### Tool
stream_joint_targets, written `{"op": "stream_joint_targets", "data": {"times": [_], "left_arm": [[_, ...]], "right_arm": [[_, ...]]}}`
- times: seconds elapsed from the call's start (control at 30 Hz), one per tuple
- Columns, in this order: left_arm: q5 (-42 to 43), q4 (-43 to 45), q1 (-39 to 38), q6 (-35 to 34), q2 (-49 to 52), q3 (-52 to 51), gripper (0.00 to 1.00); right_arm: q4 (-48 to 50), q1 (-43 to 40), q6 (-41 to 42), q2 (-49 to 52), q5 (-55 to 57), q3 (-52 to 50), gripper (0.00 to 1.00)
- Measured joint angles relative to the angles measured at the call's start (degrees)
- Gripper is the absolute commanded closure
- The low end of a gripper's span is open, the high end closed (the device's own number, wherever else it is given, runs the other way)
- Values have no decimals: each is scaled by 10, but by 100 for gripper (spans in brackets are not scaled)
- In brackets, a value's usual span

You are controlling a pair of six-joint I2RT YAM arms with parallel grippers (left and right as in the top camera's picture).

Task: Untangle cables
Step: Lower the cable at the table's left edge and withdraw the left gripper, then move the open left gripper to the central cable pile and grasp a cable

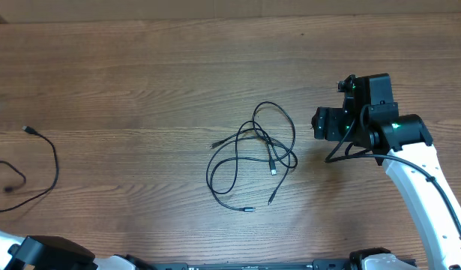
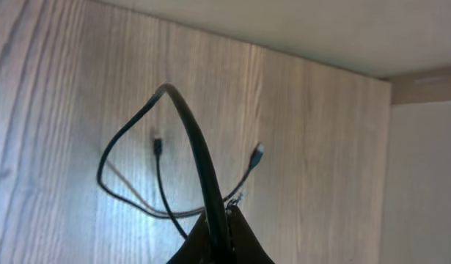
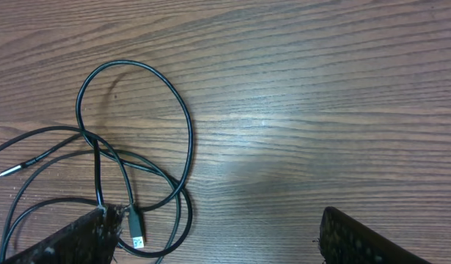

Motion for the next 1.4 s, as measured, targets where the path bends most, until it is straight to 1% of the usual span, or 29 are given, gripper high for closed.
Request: {"op": "stream_joint_targets", "data": {"times": [0.23,0.33,0.57,0.8,0.83,0.87,0.9,1.0,1.1,1.23,1.4], "left_arm": [[-13,-9,-32,0,34,-23,96],[-17,-10,-57,0,68,-35,96],[-62,-13,-123,0,149,-37,96],[-97,-13,-169,-5,240,-38,96],[-100,-12,-173,-7,251,-38,69],[-103,-12,-177,-9,261,-38,26],[-105,-12,-181,-10,273,-38,0],[-102,-12,-188,-13,304,-38,0],[-83,-12,-189,-15,322,-39,0],[-60,-10,-189,-15,325,-39,0],[-11,-9,-189,15,325,-33,0]], "right_arm": [[0,0,0,0,0,0,15],[0,0,0,0,0,0,15],[0,0,0,0,0,0,15],[0,0,0,0,0,0,15],[0,0,0,0,0,0,15],[0,0,0,0,0,0,15],[0,0,0,0,0,0,15],[0,0,0,0,0,0,15],[0,0,0,0,0,0,15],[0,0,0,0,0,0,15],[0,0,0,0,0,0,15]]}}
